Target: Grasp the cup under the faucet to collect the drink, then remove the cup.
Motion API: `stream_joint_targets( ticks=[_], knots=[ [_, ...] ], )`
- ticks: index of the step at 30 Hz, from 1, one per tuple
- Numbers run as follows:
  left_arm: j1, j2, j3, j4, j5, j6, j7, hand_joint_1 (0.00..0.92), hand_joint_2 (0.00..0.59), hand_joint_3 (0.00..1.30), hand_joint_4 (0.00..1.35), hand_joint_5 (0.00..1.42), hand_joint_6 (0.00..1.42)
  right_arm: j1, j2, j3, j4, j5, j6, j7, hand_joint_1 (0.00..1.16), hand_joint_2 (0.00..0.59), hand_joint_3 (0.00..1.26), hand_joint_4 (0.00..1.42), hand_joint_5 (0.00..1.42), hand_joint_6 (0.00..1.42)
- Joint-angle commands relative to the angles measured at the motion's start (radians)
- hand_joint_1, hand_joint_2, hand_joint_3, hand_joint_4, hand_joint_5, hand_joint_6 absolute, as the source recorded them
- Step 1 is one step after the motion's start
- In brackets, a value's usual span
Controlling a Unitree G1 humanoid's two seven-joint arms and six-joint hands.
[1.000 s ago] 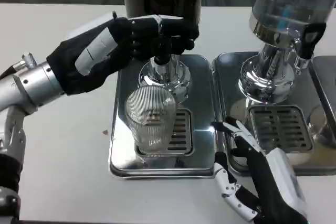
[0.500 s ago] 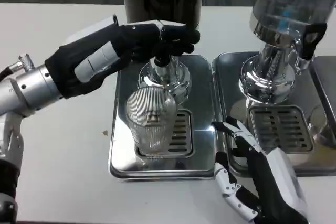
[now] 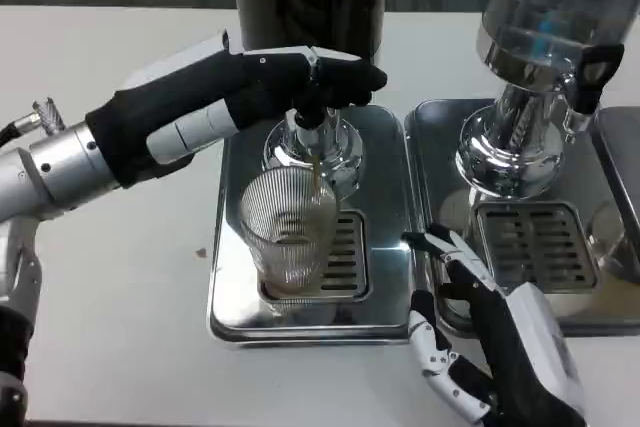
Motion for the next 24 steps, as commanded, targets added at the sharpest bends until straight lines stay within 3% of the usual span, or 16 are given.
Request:
stream_joint_targets(
  ticks=[1,14,17,21,24],
  knots=[
    [0.028,0.005,-0.027,-0.009,0.035,-0.039,-0.016,0.000,0.094,0.26,0.17,0.18,0.17,0.003,-0.002,-0.003,-0.001,0.007,0.002,0.008,0.57,0.573,0.23,0.09,0.12,0.29],
    [0.035,0.016,-0.042,-0.012,0.068,-0.123,0.017,0.000,0.095,0.26,0.16,0.17,0.17,0.001,-0.004,-0.005,-0.001,0.010,-0.007,0.009,0.57,0.578,0.23,0.08,0.11,0.28],
    [0.036,0.021,-0.047,-0.011,0.078,-0.142,0.028,0.000,0.095,0.26,0.16,0.17,0.18,-0.005,-0.008,-0.005,0.005,0.021,-0.019,0.014,0.58,0.552,0.21,0.08,0.12,0.27],
    [0.036,0.028,-0.057,-0.008,0.082,-0.159,0.040,0.000,0.095,0.26,0.16,0.17,0.18,-0.033,-0.018,-0.011,0.040,0.113,-0.065,0.063,0.60,0.499,0.15,0.06,0.11,0.27],
    [0.037,0.032,-0.062,-0.008,0.083,-0.165,0.048,0.000,0.096,0.26,0.16,0.17,0.18,-0.049,-0.026,-0.012,0.050,0.140,-0.080,0.092,0.63,0.470,0.09,0.04,0.11,0.27]
  ],
)
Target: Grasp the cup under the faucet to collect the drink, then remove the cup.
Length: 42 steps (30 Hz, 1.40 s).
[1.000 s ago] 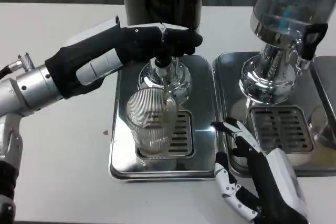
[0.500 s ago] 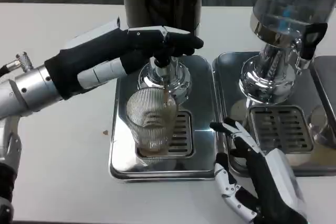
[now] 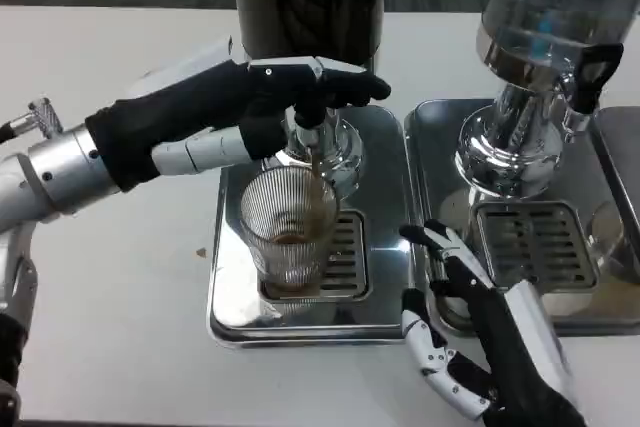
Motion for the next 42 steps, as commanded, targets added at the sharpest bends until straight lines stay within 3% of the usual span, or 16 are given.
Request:
stream_joint_targets(
  ticks=[1,8,9,10,11,12,23,42],
  knots=[
    [0.024,0.011,-0.027,-0.006,0.032,-0.021,-0.015,0.000,0.096,0.26,0.16,0.17,0.18,-0.026,-0.017,-0.004,0.018,0.045,-0.039,0.042,0.63,0.461,0.08,0.03,0.10,0.27],
    [0.027,0.016,-0.031,-0.009,0.031,-0.031,-0.006,0.000,0.099,0.25,0.16,0.17,0.18,-0.086,-0.015,-0.003,0.041,0.107,-0.025,0.115,0.64,0.418,0.02,0.00,0.06,0.23],
    [0.027,0.017,-0.031,-0.008,0.032,-0.033,-0.005,0.000,0.099,0.25,0.16,0.17,0.18,-0.095,-0.013,-0.004,0.045,0.115,-0.021,0.124,0.63,0.338,0.01,0.00,0.05,0.23],
    [0.027,0.017,-0.032,-0.008,0.033,-0.034,-0.004,0.000,0.099,0.25,0.16,0.17,0.18,-0.103,-0.012,-0.005,0.047,0.114,-0.019,0.129,0.57,0.149,0.01,0.00,0.05,0.23],
    [0.026,0.018,-0.032,-0.008,0.033,-0.035,-0.004,0.000,0.099,0.25,0.16,0.17,0.18,-0.110,-0.008,-0.007,0.050,0.120,-0.017,0.134,0.35,0.030,0.01,0.00,0.05,0.22],
    [0.026,0.018,-0.032,-0.008,0.031,-0.035,-0.004,0.000,0.099,0.25,0.16,0.17,0.18,-0.123,-0.005,-0.009,0.055,0.126,-0.012,0.140,0.26,0.006,0.01,0.00,0.05,0.21],
    [0.026,0.020,-0.030,-0.007,0.030,-0.039,0.000,0.000,0.099,0.25,0.16,0.17,0.18,-0.217,0.016,-0.015,0.117,0.158,-0.001,0.191,0.20,0.000,0.01,0.01,0.05,0.21],
    [0.029,0.022,-0.030,-0.013,0.025,-0.038,0.002,0.000,0.101,0.25,0.16,0.17,0.17,-0.342,0.046,-0.020,0.260,0.149,-0.023,0.170,0.13,0.000,0.04,0.04,0.06,0.21]
  ],
)
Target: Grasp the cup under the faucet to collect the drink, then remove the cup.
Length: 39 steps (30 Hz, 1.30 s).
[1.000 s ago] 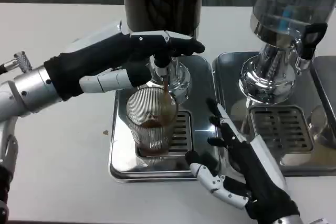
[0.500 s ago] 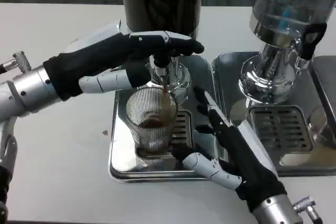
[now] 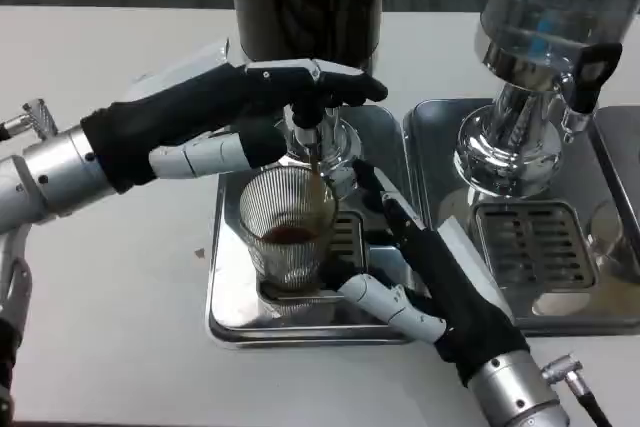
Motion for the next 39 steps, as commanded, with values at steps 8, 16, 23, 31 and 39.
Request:
stream_joint_targets(
  ticks=[8,16,23,31,39],
  knots=[
    [0.022,0.007,-0.018,-0.010,0.019,-0.008,-0.015,0.000,0.101,0.25,0.16,0.17,0.16,-0.073,0.022,-0.020,0.069,0.014,-0.016,-0.013,0.07,0.000,0.05,0.04,0.06,0.21],
    [0.024,0.009,-0.017,-0.010,0.018,-0.007,-0.014,0.000,0.101,0.25,0.16,0.17,0.17,-0.096,0.032,-0.017,0.093,0.013,-0.019,-0.012,0.05,0.000,0.05,0.04,0.06,0.21],
    [0.030,0.013,-0.015,-0.017,0.018,-0.006,-0.008,0.000,0.102,0.25,0.16,0.18,0.17,-0.117,0.041,-0.011,0.114,0.015,-0.017,-0.006,0.01,0.000,0.04,0.03,0.06,0.21],
    [0.034,0.013,0.013,-0.008,0.001,-0.008,0.017,0.000,0.102,0.25,0.17,0.18,0.17,-0.134,0.044,-0.011,0.147,0.020,-0.026,-0.004,0.07,0.000,0.04,0.04,0.06,0.21],
    [0.031,0.006,0.066,0.012,-0.032,-0.002,0.040,0.000,0.101,0.25,0.17,0.19,0.18,-0.137,0.046,-0.009,0.154,0.026,-0.035,-0.007,0.14,0.000,0.06,0.04,0.07,0.21]
  ],
)
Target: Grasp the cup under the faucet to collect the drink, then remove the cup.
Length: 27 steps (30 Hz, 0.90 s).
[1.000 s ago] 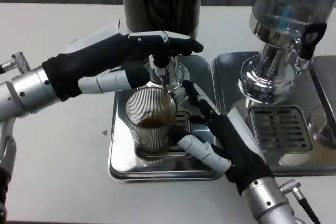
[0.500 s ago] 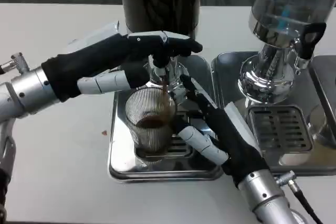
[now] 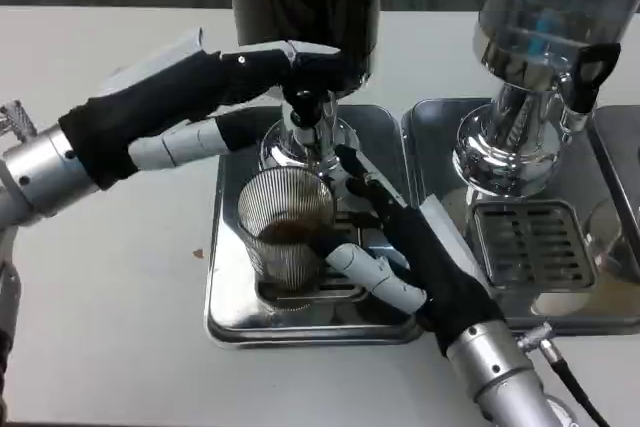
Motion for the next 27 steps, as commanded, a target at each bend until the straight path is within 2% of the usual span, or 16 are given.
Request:
stream_joint_targets(
  ticks=[1,15,22,23,24,25,26,27],
  knots=[
    [0.015,0.002,0.024,0.013,-0.019,0.000,0.009,0.000,0.101,0.25,0.17,0.19,0.18,-0.008,0.007,0.000,0.005,0.007,-0.023,-0.004,0.15,0.000,0.06,0.04,0.07,0.21],
    [0.004,-0.004,0.095,0.060,-0.053,0.012,0.027,0.000,0.105,0.25,0.18,0.19,0.18,-0.008,0.010,-0.008,0.008,0.010,-0.037,-0.007,0.19,0.000,0.07,0.04,0.07,0.21],
    [0.003,0.009,0.128,0.090,-0.052,0.019,0.041,0.000,0.105,0.25,0.18,0.19,0.18,-0.005,0.007,-0.011,0.009,0.010,-0.044,-0.004,0.19,0.000,0.06,0.04,0.07,0.21],
    [0.005,0.011,0.132,0.094,-0.050,0.018,0.042,0.000,0.105,0.25,0.18,0.19,0.18,-0.006,0.006,-0.011,0.009,0.009,-0.044,-0.004,0.22,0.000,0.05,0.03,0.07,0.21],
    [0.009,0.014,0.135,0.098,-0.048,0.017,0.041,0.000,0.105,0.25,0.18,0.19,0.18,-0.005,0.006,-0.012,0.009,0.008,-0.044,-0.005,0.39,0.065,0.05,0.03,0.06,0.21],
    [0.015,0.017,0.138,0.101,-0.046,0.015,0.040,0.000,0.105,0.25,0.18,0.19,0.18,-0.006,0.007,-0.012,0.010,0.010,-0.045,-0.003,0.48,0.129,0.05,0.03,0.06,0.21],
    [0.022,0.020,0.141,0.102,-0.046,0.013,0.040,0.000,0.105,0.25,0.18,0.19,0.18,-0.008,0.007,-0.012,0.012,0.010,-0.046,-0.002,0.39,0.026,0.04,0.03,0.06,0.21],
    [0.030,0.021,0.143,0.100,-0.046,0.011,0.039,0.000,0.105,0.25,0.18,0.19,0.18,-0.009,0.006,-0.012,0.013,0.011,-0.045,0.002,0.39,0.005,0.04,0.02,0.06,0.21]
  ],
)
